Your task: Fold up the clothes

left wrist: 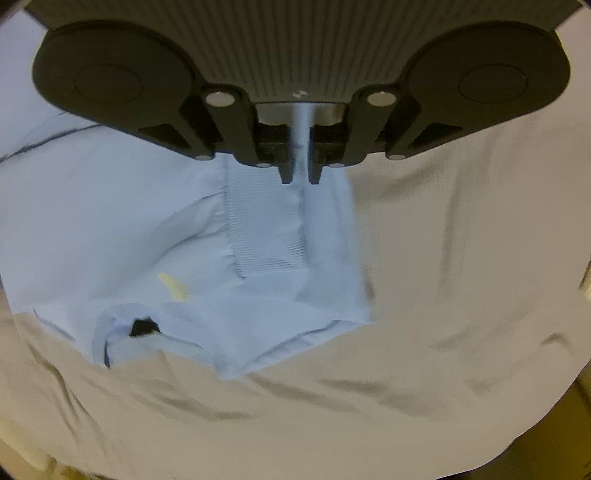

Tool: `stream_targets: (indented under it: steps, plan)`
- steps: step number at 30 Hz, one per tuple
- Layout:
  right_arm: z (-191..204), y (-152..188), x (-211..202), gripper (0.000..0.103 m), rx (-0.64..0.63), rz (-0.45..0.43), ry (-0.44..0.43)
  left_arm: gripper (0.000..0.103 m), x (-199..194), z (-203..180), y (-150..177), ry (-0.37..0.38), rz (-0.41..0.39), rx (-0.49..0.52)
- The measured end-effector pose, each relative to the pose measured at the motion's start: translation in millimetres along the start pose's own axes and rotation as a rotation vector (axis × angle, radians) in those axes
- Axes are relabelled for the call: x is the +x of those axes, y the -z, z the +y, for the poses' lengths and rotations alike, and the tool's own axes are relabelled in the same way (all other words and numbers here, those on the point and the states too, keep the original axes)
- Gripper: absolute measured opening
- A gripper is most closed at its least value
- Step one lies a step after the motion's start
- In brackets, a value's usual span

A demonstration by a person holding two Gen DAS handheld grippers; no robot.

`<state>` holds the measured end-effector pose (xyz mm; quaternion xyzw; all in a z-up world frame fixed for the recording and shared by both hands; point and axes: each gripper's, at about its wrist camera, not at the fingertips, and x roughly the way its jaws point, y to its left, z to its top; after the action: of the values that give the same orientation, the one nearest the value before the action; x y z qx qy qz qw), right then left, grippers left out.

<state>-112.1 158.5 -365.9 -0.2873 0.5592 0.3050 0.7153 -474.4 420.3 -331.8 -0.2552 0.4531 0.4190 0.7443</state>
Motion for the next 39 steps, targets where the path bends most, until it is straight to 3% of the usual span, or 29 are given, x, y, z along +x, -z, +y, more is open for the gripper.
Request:
stream_targets:
  steps: [8,9,12,16,20,23,30,33,39]
  plan:
    - [19.1,9.1,-47.4,0.060,-0.047,-0.122,-0.007,0.010,-44.6,17.2,18.8,0.039,-0.021,-0.057]
    - [22.9,12.8,-47.8,0.060,-0.055,-0.120,-0.016,0.010,-46.6,9.3,25.7,0.062,-0.017,-0.023]
    - [29.6,31.9,-38.4,0.060,-0.081,-0.061,0.014,0.012,-40.5,-5.5,56.9,0.107,0.059,0.033]
    - [13.4,69.5,-29.2,0.061,-0.052,0.036,0.039,0.011,-47.7,-3.8,114.4,0.082,0.156,0.057]
    - [-12.4,96.6,-34.4,0.066,-0.014,0.091,-0.015,0.011,-83.6,13.1,165.4,0.058,0.218,-0.032]
    - [-27.0,102.4,-40.6,0.066,-0.031,0.089,-0.073,0.013,-109.2,16.9,194.3,0.015,0.237,-0.082]
    - [-49.6,97.8,-43.4,0.069,-0.109,0.060,-0.283,0.027,-140.8,10.7,214.2,-0.078,0.139,-0.271]
    - [-63.8,101.0,-37.3,0.071,-0.094,0.077,-0.388,0.031,-142.8,13.9,223.5,-0.059,0.110,-0.358]
    - [-88.4,126.8,-27.3,0.074,0.054,0.054,-0.579,0.037,-114.3,20.3,247.5,0.015,0.066,-0.375]
